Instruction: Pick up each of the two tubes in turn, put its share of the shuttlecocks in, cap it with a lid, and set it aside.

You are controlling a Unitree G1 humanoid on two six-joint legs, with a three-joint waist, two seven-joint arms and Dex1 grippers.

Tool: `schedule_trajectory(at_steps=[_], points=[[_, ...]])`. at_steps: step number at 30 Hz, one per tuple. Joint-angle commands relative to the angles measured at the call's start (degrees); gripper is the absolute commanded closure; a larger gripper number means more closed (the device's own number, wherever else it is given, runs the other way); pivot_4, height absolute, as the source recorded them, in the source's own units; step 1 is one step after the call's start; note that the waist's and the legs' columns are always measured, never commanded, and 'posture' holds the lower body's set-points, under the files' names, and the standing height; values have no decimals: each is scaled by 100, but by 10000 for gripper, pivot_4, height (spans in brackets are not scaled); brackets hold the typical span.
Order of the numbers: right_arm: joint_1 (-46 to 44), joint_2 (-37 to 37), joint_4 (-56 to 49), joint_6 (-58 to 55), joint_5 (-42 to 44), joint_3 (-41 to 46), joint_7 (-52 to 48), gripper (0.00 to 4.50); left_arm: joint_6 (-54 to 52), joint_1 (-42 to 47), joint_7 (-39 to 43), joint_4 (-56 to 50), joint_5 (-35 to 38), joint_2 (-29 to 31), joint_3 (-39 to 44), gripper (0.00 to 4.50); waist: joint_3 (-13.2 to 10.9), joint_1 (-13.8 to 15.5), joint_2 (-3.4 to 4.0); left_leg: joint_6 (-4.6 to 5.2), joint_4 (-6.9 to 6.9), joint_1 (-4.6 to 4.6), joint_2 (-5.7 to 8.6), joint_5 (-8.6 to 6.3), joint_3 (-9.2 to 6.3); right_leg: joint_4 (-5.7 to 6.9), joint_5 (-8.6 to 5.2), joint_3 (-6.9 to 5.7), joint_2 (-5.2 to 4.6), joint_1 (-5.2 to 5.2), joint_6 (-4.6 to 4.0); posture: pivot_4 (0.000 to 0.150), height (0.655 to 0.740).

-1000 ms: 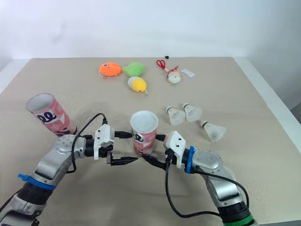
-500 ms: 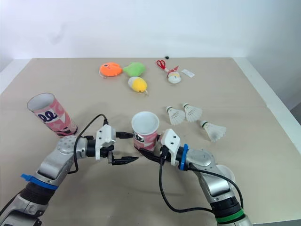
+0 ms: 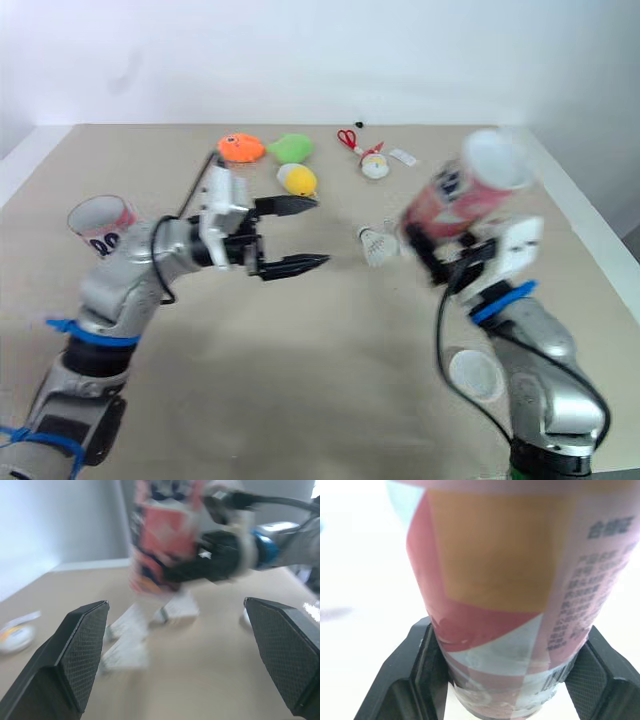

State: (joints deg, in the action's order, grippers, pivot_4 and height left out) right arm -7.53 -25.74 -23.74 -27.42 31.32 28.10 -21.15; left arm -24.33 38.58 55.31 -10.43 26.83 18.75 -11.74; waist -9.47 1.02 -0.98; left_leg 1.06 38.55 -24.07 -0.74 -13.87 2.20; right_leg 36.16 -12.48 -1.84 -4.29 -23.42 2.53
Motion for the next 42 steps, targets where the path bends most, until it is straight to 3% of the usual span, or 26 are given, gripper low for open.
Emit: schedule_trajectory(at_steps=[1,9,19,22,23,31,36,42], points=[[240,-97,515,432,-345,789,487,15415,446,172,-59,463,-439,-485,-532,0,1,7,1,3,-1,0,1,-2,1,-1,-2,1,0,1,0,1500,7400],[427,52,1590,994,-851,1011,1101,15415,901,246,-270,1157,-953,-1491,-1092,0,8,-77,49,15,-11,14,0,-8,23,9,-11,41,10,-14,-5,1500,7400],[461,133,2991,1506,-1064,968,1499,15415,707,-29,-352,882,-1031,-1446,-1054,0,12,-62,56,26,-10,41,-8,1,31,10,-8,60,25,3,21,1500,7400],[549,94,2988,1519,-1094,942,1490,4331,680,-73,-367,818,-1033,-1398,-1055,0,12,-52,55,26,-8,41,-5,1,33,9,-5,70,25,5,27,1500,7400],[591,101,2929,1512,-1063,960,1483,371,670,-84,-375,795,-1030,-1391,-1059,0,12,-45,55,26,-8,41,-2,2,34,8,-4,77,25,6,28,1500,7400],[1568,428,1274,1450,-453,1132,1260,371,594,-239,-489,750,-935,-1326,-859,0,14,-48,60,47,-9,43,0,-10,71,2,2,138,25,-1,40,1500,7400],[2320,470,0,1186,161,1236,1012,371,497,-618,-605,545,-957,-976,-644,0,17,-49,65,50,-11,47,-3,-12,74,3,-17,141,25,-1,57,1500,7400],[1986,-697,-1546,488,690,-151,-183,371,640,-1427,-1061,192,-1123,-330,-54,0,11,-162,55,49,-10,76,-12,-12,82,3,-5,173,44,4,23,1500,7400]])
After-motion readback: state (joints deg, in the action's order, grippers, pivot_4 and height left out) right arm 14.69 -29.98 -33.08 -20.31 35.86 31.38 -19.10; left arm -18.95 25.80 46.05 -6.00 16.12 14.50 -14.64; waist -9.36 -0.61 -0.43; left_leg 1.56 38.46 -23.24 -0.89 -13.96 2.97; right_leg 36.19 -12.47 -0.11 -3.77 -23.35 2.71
